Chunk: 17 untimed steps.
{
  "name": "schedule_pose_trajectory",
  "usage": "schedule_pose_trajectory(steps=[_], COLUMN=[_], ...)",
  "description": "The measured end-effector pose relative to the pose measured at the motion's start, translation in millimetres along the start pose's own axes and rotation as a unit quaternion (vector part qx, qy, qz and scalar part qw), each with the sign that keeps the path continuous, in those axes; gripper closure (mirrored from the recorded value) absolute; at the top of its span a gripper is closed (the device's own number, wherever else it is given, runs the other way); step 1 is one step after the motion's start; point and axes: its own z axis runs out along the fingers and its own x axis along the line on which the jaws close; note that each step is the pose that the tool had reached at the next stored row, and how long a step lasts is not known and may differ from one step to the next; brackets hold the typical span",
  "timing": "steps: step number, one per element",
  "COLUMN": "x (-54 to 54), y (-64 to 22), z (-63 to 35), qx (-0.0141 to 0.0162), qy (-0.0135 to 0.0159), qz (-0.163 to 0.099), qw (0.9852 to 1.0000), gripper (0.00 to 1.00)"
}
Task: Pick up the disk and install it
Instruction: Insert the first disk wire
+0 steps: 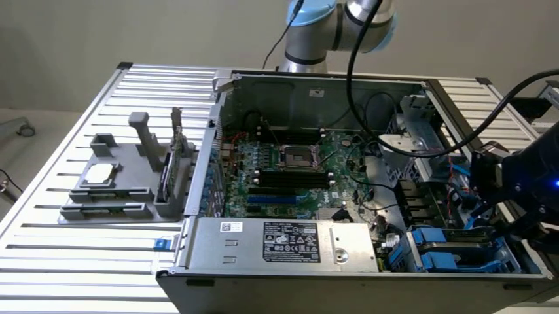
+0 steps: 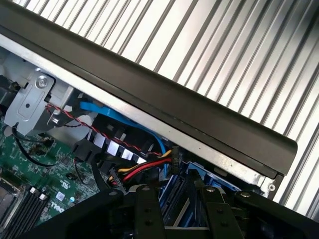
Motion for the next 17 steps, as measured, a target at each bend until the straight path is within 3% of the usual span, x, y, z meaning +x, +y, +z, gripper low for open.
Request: schedule_pose_trajectory(steps=[10, 17], x=[6.4, 4.6], y=[2.9, 7.0], z=[3.5, 4.9], qx=[0.0011, 0.0015], qy=[-0.0004, -0.0005], qz=[0.006, 0.007], qw=[1.0000, 1.0000], gripper=[0.63, 0.63])
